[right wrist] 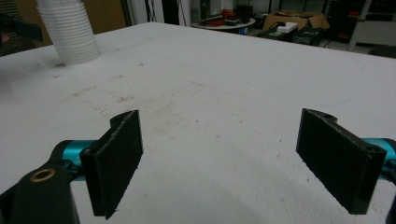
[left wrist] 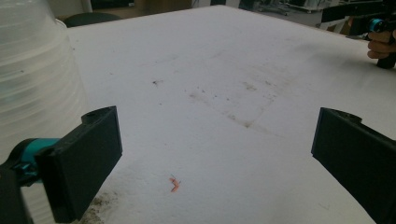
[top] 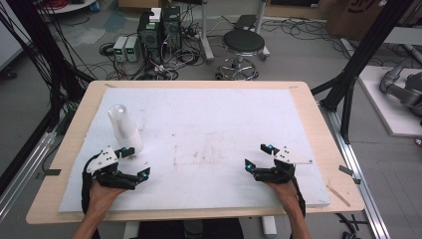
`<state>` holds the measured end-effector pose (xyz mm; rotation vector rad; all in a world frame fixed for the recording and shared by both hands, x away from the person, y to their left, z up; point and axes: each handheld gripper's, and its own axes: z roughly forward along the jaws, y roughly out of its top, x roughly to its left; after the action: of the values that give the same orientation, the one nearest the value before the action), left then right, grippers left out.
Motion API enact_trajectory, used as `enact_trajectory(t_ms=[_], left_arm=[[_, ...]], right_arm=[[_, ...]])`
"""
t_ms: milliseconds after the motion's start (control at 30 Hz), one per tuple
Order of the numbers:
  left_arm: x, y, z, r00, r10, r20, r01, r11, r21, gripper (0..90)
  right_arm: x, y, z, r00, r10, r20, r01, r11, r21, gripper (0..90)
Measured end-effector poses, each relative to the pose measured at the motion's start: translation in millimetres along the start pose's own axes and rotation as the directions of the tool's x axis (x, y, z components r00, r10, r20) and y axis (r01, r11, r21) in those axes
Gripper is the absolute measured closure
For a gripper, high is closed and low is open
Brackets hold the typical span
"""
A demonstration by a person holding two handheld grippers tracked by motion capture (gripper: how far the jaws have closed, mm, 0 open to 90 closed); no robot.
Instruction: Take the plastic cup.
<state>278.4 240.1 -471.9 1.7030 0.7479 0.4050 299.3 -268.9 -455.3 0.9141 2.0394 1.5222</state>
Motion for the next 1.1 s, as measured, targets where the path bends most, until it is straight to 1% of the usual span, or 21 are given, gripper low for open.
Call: enact_trajectory(t_ms=[133,267,467,733,867,900,1033,1100], left_arm=[[-0.2,-0.1,-0.3,1.0000,0.003,-0.001,-0.003,1.0000,-0.004,1.8],[-1.3,-0.2,-0.5,1.0000,0.007,-0.004,-0.007,1.0000,-0.002,1.8],[-0.8,-0.5,-0.8,1.0000,0.002,-0.003,-0.002,0.9999,-0.011,1.8],[-0.6,-0.3,-1.6,1.0000,0.005,-0.002,-0.005,0.9999,-0.013,1.8],[-0.4,0.5,-3.2,1.0000,-0.003,-0.009,0.003,0.9998,-0.017,1.8],[0.1,1.4,-4.9,0.9999,0.001,-0.011,-0.001,0.9997,-0.023,1.8],[-1.9,5.4,-11.8,0.9999,-0.014,-0.010,0.013,0.9986,-0.050,1.8],[-4.1,9.4,-15.6,0.9999,-0.008,-0.009,0.007,0.9982,-0.059,1.8]], right_arm=[[-0.8,0.2,0.3,0.9999,0.011,-0.006,-0.011,1.000,0.006,14.7],[-0.5,0.2,0.5,1.0000,-0.002,-0.002,0.002,1.000,0.004,14.7],[0.0,0.0,-0.1,1.0000,-0.001,-0.005,0.001,1.000,0.001,14.7],[-0.3,0.1,0.4,1.0000,-0.003,-0.005,0.003,1.000,0.004,14.7],[0.4,0.2,0.3,1.0000,-0.004,-0.002,0.004,1.000,0.003,14.7],[0.2,0.0,0.1,1.0000,-0.004,-0.003,0.004,1.000,0.001,14.7],[-0.4,0.1,0.1,1.0000,0.001,-0.007,-0.001,1.000,0.003,14.7],[-0.8,0.2,0.1,1.0000,0.003,-0.007,-0.003,1.000,0.003,14.7]])
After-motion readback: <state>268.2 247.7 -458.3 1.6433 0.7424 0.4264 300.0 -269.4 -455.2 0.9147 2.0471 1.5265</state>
